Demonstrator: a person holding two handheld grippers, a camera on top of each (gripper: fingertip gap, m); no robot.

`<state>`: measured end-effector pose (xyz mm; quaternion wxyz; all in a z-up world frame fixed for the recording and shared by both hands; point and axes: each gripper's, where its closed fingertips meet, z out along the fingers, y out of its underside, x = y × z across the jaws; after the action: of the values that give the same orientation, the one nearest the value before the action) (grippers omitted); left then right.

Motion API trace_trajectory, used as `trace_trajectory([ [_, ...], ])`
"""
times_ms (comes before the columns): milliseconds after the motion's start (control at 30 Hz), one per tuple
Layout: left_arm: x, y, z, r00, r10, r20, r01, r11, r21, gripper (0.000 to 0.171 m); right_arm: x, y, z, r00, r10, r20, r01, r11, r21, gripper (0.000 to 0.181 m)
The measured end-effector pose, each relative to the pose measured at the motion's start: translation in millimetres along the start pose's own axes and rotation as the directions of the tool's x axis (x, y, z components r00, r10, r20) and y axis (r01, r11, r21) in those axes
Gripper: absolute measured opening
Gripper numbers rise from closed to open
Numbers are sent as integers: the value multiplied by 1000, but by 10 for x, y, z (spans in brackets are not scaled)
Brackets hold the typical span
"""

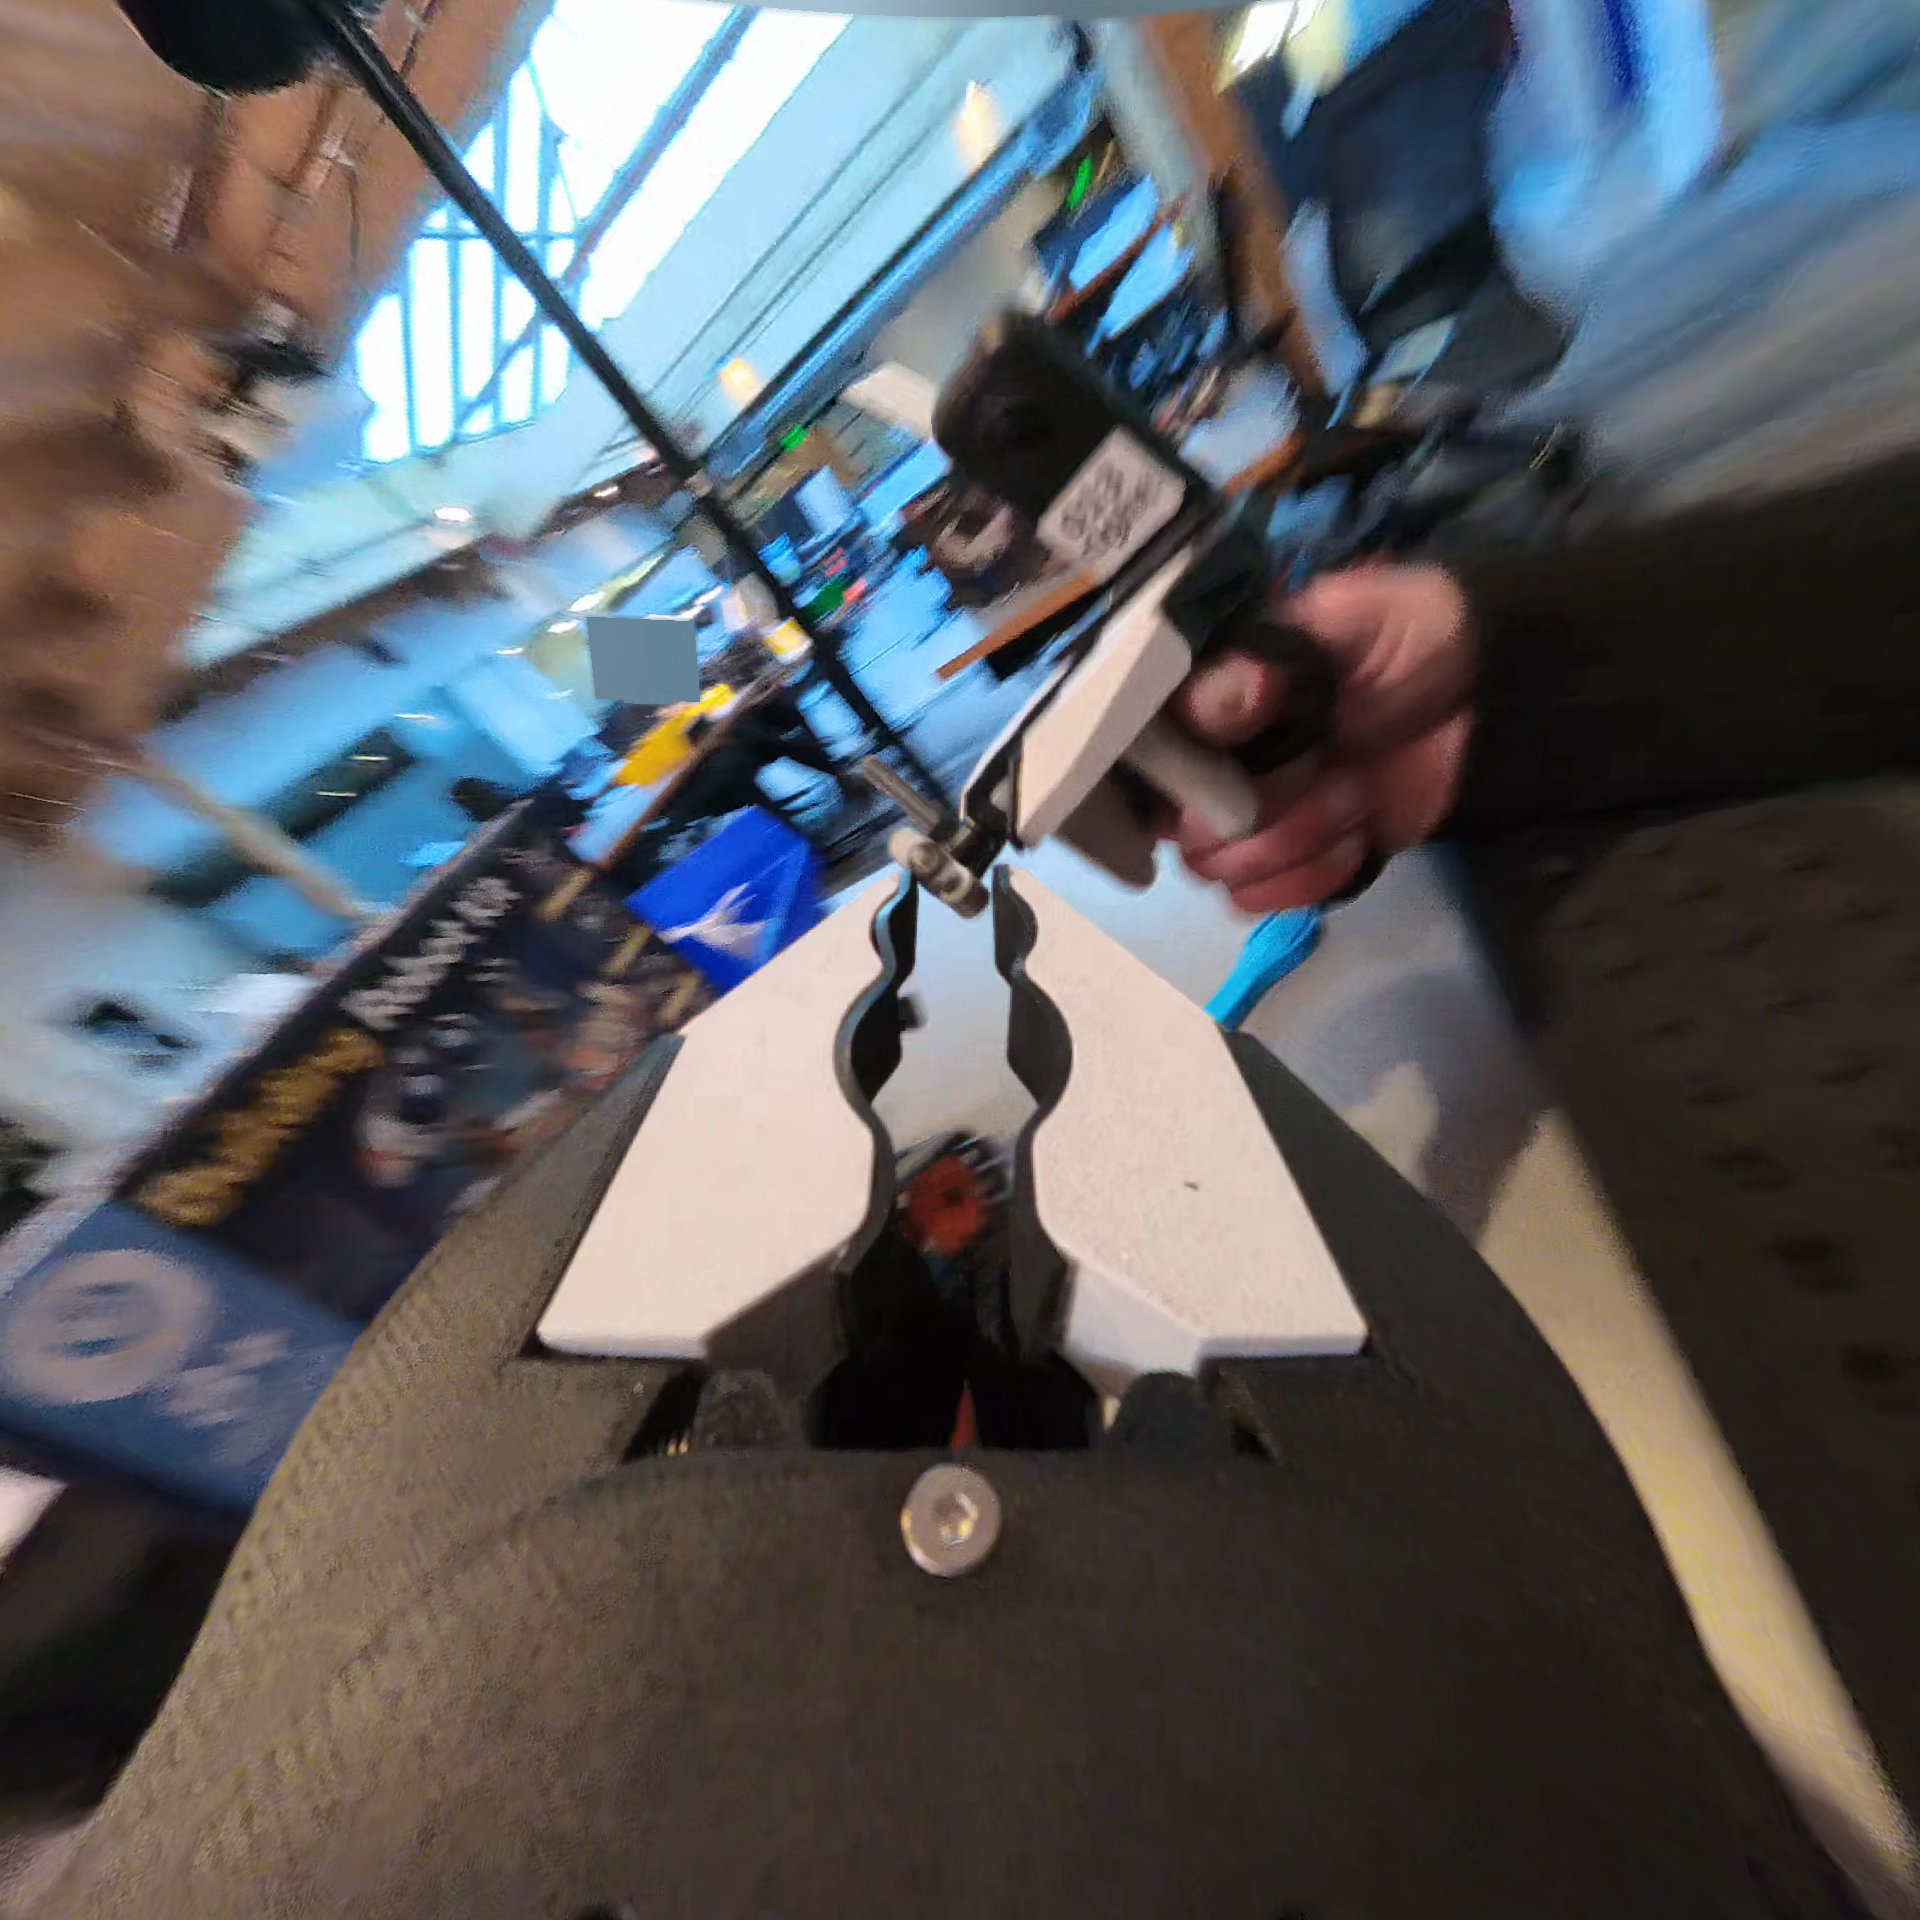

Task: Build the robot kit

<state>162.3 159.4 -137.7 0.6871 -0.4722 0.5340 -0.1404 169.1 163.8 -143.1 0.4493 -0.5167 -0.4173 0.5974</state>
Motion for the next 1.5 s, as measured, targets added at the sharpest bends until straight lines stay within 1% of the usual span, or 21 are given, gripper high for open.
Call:
trace_trajectory([
  [67, 61, 52, 12, 997, 78, -9, -78, 997, -29, 19, 21, -23, -20, 1000, -12, -18, 12, 1000, 10, 12],
  [100, 90, 70, 10, 997, 66, -35, -67, 997, -30, 18, 31, -28, -27, 999, -19, -28, 19, 1000, 11, 12],
  [200, 52, 40, -18, 997, 3, -81, -4, 1000, -12, 29, 71, 6, -44, 998, -39, -57, 38, 999, -17, 12],
  [333, -41, 13, -48, 979, -139, -146, 138, 990, -18, 29, 49, 49, -28, 998, -49, -46, 47, 998, -46, 12],
  [400, -39, -5, -69, 935, -269, -232, 271, 962, -27, 27, 22, 76, -16, 998, -58, -31, 56, 996, -65, 12],
  [467, 24, 9, -77, 845, -408, -345, 408, 910, -76, 28, -3, 82, -6, 998, -59, -16, 57, 996, -68, 12],
  [500, 21, 53, -66, 816, -455, -357, 449, 887, -104, 28, -17, 93, 1, 998, -61, -8, 60, 995, -75, 12],
  [567, 54, 61, -82, 792, -470, -390, 472, 876, -96, 23, -34, 115, 18, 998, -64, 1, 64, 994, -86, 12],
  [700, 168, 42, -80, 823, -396, -408, 391, 915, -100, 14, -65, 140, 35, 998, -57, 23, 59, 994, -97, 12],
  [833, 141, 7, -55, 879, -324, -350, 329, 943, -46, 13, -80, 110, 31, 998, -44, 34, 47, 996, -74, 12],
  [933, 97, -17, -19, 947, -213, -240, 220, 975, 5, 12, -79, 61, 18, 999, -15, 43, 17, 999, -39, 12],
  [1000, 42, -26, 14, 993, -65, -95, 67, 997, 24, 11, -75, 38, 26, 999, 10, 51, -9, 1000, -18, 12],
  [1033, 29, -33, 30, 1000, 15, -22, -15, 1000, 21, 11, -77, 29, 25, 998, 19, 57, -19, 1000, -9, 12],
  [1067, 29, -39, 45, 998, 62, 20, -63, 998, 15, 11, -78, 14, 12, 998, 26, 63, -26, 1000, 2, 12],
  [1100, 34, -31, 58, 998, 62, 24, -62, 998, 8, 12, -67, 2, -1, 998, 25, 57, -26, 1000, 10, 12],
  [1167, 35, -26, 54, 1000, 7, -5, -7, 1000, 23, 15, -47, 4, 1, 999, 3, 33, -3, 1000, 5, 12],
  [1233, 11, -27, 41, 998, -59, -39, 60, 997, 37, 27, -21, 1, -3, 1000, -24, 3, 24, 1000, 0, 12],
  [1267, -3, -30, 38, 993, -105, -60, 107, 993, 39, 29, -5, -1, -13, 999, -33, -10, 33, 999, -1, 12],
  [1333, 26, -13, 47, 974, -190, -126, 194, 981, 21, 28, 13, -17, -36, 998, -48, -30, 48, 999, 4, 12],
  [1433, 20, 67, 81, 949, -278, -147, 278, 960, -21, 27, 26, -5, -32, 995, -84, -56, 83, 996, -13, 12],
  [1500, 24, 82, 93, 932, -325, -163, 325, 945, -26, 20, 13, 15, -11, 992, -112, -61, 111, 993, -31, 12],
])
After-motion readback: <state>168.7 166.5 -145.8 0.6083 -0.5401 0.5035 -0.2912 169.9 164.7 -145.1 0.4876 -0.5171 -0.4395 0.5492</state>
